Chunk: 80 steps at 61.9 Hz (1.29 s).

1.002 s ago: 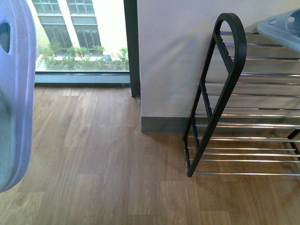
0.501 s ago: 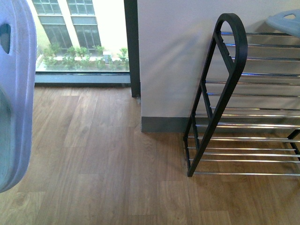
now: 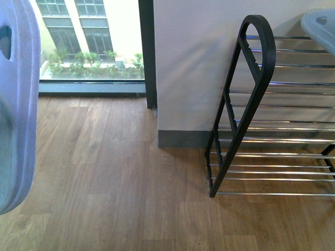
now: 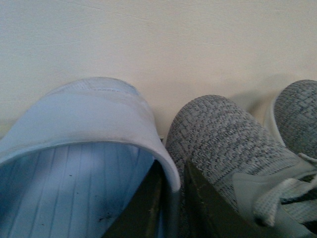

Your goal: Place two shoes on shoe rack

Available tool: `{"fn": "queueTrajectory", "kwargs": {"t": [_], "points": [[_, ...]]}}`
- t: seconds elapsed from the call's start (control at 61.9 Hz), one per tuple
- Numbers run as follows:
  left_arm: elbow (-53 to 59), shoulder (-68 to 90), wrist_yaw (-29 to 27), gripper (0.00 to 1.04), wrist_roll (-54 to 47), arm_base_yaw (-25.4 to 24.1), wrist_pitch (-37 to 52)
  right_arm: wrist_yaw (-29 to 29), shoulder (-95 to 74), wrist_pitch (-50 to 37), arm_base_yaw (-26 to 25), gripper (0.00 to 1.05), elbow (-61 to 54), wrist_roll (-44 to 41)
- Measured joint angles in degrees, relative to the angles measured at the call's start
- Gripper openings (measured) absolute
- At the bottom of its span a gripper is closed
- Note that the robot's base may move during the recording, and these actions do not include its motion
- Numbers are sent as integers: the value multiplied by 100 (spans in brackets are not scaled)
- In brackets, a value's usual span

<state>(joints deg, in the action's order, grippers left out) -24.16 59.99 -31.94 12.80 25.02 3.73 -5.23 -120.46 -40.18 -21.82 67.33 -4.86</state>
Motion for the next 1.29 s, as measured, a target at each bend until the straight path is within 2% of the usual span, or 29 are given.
{"fn": "queueTrajectory", "kwargs": {"t": [0.339,0.404,0.614,0.97,1.293], "points": [[0,0,2,2,0,0,0,-424,710,313,-7,90,-393,103],[0,0,2,2,0,0,0,-446,761,337,-2,97,-424,92],[0,0,2,2,0,0,0,-494,879,356,4,95,-516,74],[0,0,2,2,0,0,0,-916,1611,354,-85,95,-872,192],[0,0,2,2,0,0,0,-1423,2524,-273,-599,95,-1825,872]]}}
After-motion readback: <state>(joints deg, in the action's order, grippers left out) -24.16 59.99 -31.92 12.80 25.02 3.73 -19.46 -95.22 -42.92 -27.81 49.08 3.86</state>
